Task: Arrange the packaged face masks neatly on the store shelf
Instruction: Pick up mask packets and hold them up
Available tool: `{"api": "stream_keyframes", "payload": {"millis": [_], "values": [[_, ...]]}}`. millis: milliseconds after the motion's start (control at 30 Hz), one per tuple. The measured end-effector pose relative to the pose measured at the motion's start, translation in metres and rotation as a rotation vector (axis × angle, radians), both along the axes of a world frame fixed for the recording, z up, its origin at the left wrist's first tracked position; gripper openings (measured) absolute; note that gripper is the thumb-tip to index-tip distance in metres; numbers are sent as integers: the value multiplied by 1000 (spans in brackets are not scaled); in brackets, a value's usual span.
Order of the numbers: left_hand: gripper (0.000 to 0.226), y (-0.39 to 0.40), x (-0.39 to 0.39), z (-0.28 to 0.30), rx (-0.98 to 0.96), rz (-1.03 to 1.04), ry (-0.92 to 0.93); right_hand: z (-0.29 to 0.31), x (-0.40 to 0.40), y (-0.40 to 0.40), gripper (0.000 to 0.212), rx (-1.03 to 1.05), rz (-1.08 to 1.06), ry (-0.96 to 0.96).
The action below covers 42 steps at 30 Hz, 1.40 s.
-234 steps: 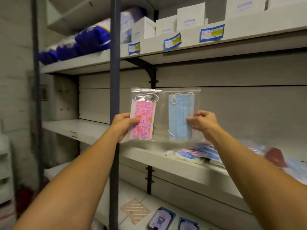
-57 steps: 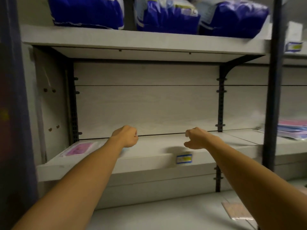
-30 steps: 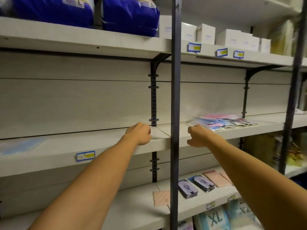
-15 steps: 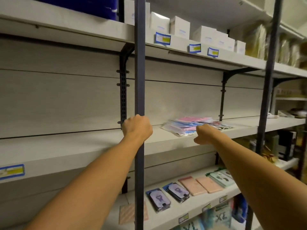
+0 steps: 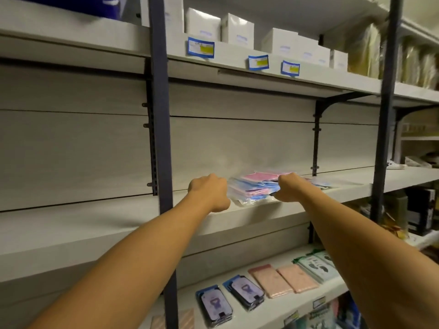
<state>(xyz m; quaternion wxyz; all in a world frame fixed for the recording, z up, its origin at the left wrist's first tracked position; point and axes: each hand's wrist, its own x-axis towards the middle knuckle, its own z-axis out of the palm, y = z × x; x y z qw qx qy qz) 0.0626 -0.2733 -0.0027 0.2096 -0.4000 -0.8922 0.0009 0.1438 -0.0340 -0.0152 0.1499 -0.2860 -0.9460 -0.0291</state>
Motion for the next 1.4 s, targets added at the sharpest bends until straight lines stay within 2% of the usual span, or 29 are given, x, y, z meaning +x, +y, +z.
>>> {"api": "stream_keyframes", "payload": {"millis": [67, 167, 433, 700, 900, 1033, 1133, 1400], "values": [[15, 15, -8, 2, 17, 0, 8, 4, 2, 14, 32, 10, 11, 5], [10, 36, -18, 4, 30, -2, 1, 9, 6, 41, 30, 12, 14, 6], [29, 102, -21, 3, 55, 16, -50, 8, 6, 124, 37, 26, 95, 11], [26, 167, -16, -6, 99, 122, -119, 9, 3, 199, 35, 59, 194, -10], [20, 198, -19, -9, 138, 243, -138, 12, -9, 240, 33, 3, 258, -14], [14, 213, -29, -8, 235, 305, -190, 9, -28, 260, 27, -30, 285, 72], [23, 223, -40, -5, 325, 338, -228, 7, -47, 268, 27, -75, 314, 178], [37, 252, -83, -5, 527, 364, -411, 11, -97, 267, 52, -197, 339, 289]]}}
